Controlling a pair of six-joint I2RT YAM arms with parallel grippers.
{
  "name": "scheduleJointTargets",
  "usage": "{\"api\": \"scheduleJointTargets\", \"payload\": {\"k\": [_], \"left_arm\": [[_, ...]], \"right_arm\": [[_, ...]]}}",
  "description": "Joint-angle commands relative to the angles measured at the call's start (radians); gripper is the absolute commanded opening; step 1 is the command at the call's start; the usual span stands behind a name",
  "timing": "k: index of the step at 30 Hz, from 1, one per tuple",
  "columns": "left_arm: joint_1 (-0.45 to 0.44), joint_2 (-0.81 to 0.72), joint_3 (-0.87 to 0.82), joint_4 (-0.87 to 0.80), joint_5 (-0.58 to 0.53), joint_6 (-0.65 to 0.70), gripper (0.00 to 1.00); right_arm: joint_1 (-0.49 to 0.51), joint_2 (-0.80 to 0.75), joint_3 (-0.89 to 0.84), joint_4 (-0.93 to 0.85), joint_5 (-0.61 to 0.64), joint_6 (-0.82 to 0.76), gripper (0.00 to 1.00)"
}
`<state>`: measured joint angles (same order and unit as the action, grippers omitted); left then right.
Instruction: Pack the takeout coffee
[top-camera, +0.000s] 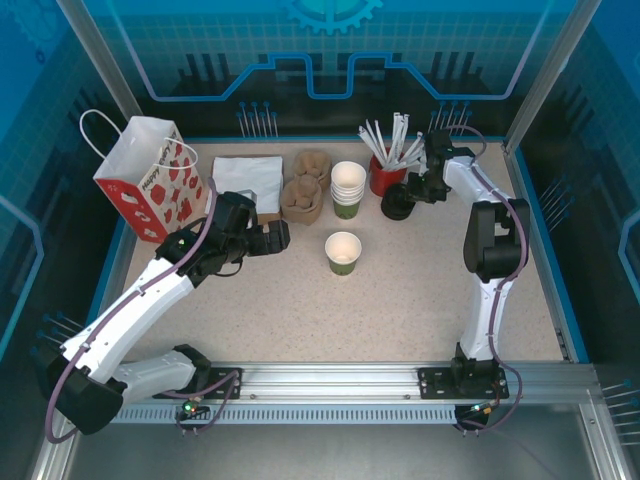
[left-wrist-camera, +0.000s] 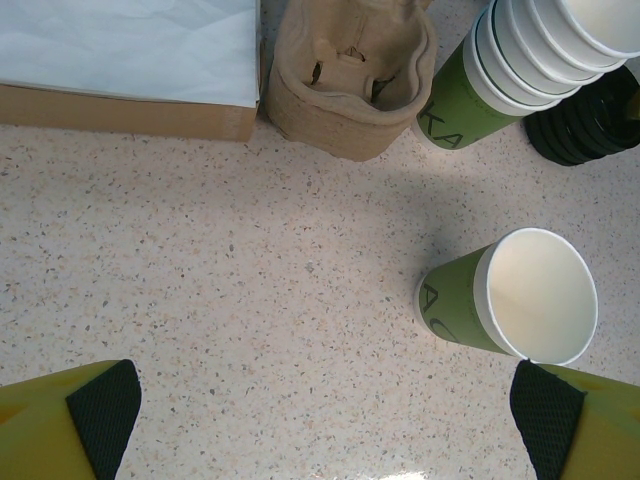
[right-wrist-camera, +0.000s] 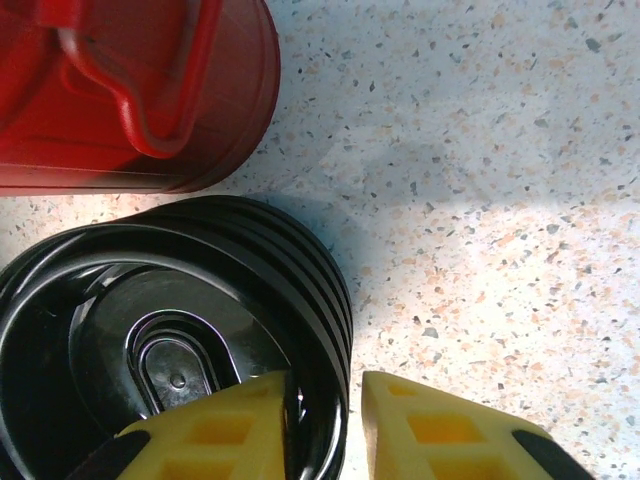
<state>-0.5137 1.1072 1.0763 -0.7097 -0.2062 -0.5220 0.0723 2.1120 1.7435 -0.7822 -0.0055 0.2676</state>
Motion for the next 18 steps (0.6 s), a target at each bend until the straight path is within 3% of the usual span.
{"api": "scheduleJointTargets", "payload": {"k": [1, 18], "left_arm": [[0.008, 0.005, 0.027, -0.005, -0.015, 0.017, 0.99], [0.007, 0.004, 0.033, -0.008, -0.019, 0.022, 0.99]], "right_arm": [[0.015, 0.009, 0.031, -0.036, 0.024, -0.024, 0.25], [0.019, -0.029, 0.007, -0.037, 0.019, -0.024, 0.19]]}}
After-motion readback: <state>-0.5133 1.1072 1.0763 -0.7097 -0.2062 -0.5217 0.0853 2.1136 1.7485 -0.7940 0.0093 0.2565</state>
